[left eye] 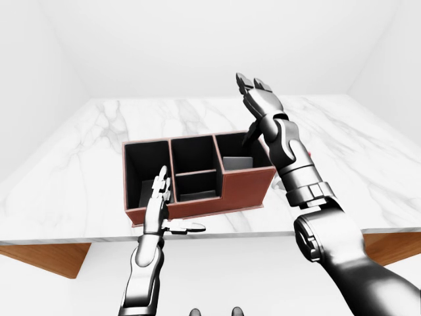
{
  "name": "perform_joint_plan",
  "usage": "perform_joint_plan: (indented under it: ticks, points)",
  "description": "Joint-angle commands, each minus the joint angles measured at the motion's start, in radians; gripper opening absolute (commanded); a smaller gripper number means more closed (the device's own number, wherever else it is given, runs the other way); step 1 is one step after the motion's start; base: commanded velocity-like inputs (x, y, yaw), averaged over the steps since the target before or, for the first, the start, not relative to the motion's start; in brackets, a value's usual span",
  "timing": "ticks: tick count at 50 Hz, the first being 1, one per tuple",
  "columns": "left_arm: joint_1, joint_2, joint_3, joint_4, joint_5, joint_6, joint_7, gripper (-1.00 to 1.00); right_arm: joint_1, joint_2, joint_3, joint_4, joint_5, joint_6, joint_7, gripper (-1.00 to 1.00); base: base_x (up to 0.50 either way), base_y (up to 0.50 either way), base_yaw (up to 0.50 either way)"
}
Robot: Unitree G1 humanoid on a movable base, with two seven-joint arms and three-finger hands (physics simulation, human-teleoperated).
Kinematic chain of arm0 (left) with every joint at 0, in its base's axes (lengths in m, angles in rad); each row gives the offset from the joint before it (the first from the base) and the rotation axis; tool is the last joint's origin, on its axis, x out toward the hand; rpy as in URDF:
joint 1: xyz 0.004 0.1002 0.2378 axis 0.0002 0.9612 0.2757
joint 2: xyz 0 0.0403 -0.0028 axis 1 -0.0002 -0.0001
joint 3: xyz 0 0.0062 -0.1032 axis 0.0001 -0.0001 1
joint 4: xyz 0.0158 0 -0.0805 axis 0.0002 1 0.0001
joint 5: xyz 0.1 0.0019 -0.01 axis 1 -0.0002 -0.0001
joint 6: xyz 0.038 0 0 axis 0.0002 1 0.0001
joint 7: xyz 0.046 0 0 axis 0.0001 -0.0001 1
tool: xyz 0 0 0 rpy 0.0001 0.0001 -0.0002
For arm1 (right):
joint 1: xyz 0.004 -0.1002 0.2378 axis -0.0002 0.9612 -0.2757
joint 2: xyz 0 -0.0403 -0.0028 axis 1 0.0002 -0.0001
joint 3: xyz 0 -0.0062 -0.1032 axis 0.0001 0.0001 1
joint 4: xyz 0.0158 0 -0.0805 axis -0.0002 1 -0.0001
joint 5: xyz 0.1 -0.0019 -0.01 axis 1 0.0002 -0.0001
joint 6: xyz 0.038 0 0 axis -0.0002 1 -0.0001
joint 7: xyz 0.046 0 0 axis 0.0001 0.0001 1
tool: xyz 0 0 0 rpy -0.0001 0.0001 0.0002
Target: Pick up the book and place it in the right compartment of the caddy.
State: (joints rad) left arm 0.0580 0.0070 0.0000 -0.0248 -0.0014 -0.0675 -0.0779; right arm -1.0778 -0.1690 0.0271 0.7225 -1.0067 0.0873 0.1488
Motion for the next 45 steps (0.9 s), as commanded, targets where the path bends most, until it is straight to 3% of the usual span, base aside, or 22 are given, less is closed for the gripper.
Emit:
perform_joint_plan:
  ticks: [1,15,25,33,40,45]
  points:
    - [0.0,0.0,0.0,-0.001,0.0,0.0,0.0,1.0,0.018,0.003,0.002,0.0,0.004,0.0,-0.012,1.0,0.0,0.0,0.0]
    - [-0.001,0.0,0.0,0.005,0.001,-0.004,0.0,1.0,0.074,0.002,-0.003,0.036,0.037,0.0,-0.09,1.0,0.0,0.0,0.0]
    - [0.0,0.0,-0.002,0.01,0.005,-0.009,0.002,1.0,0.272,0.03,-0.019,-0.371,0.029,0.0,0.013,1.0,0.0,0.0,0.0]
    - [-0.002,-0.001,-0.002,0.021,0.006,-0.019,0.003,1.0,0.444,0.07,-0.054,-0.777,0.252,0.0,0.097,1.0,0.0,0.0,0.0]
    - [0.005,0.0,-0.005,0.012,0.008,-0.017,0.001,1.0,0.628,0.091,-0.034,-1.06,0.326,0.0,0.088,1.0,0.0,0.0,0.0]
    - [0.002,-0.001,-0.007,0.037,0.013,-0.02,0.001,1.0,0.715,0.097,-0.036,-1.052,0.359,0.0,0.03,1.0,0.0,0.0,0.0]
